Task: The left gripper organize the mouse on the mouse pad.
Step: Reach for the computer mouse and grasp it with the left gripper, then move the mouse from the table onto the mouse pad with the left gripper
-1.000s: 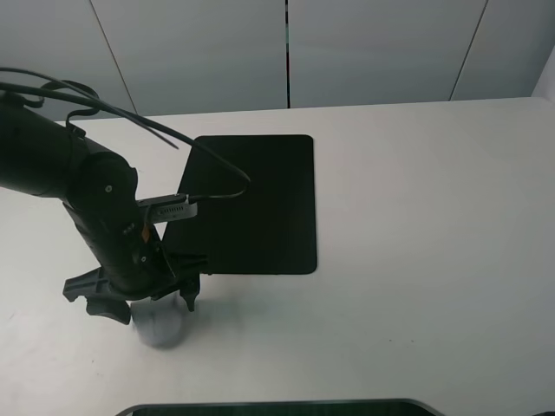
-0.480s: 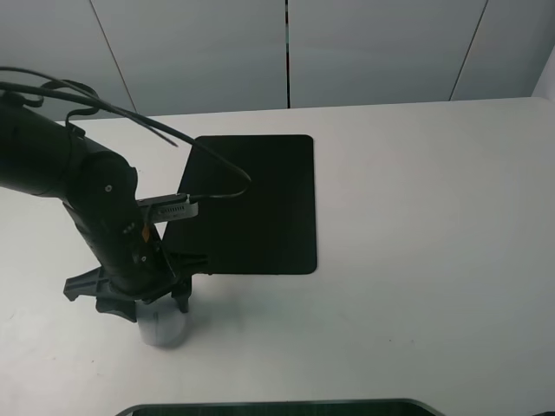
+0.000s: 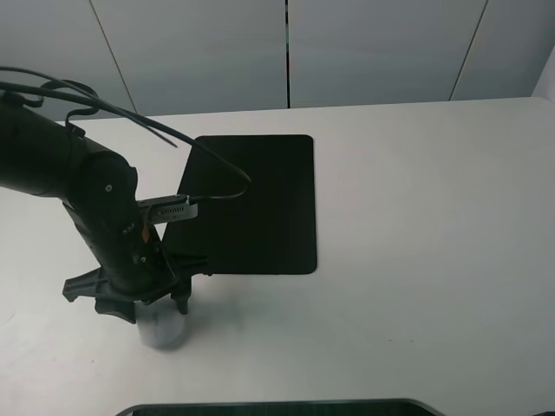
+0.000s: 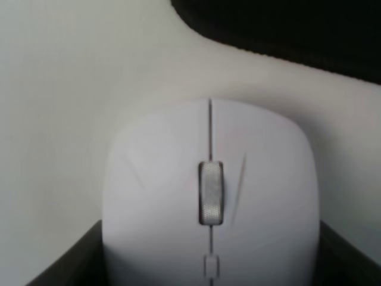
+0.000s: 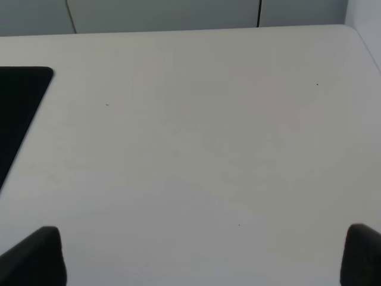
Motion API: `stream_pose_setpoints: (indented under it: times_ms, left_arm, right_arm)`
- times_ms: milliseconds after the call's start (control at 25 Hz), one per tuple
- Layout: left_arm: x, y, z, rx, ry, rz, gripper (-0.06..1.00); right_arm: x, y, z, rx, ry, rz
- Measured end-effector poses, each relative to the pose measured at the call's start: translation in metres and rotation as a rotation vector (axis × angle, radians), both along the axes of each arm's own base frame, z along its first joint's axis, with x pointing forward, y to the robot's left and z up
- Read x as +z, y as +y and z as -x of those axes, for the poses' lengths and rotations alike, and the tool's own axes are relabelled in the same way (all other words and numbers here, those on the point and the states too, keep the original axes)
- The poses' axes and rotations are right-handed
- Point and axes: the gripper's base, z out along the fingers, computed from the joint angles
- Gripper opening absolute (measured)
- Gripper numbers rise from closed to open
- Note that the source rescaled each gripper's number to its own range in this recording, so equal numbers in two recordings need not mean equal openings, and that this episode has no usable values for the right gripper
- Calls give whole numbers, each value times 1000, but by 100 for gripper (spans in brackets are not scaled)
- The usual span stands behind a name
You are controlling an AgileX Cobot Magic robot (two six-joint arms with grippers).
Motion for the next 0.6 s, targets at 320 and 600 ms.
stream_pose_setpoints:
  times_ms: [320, 600]
  left_arm:
    - [0, 1, 2, -1, 20, -14, 0]
    - [1, 3, 5, 4, 56, -33, 0]
  right_arm:
    - [0, 0, 0, 0, 0, 0]
    - [0, 0, 0, 0, 0, 0]
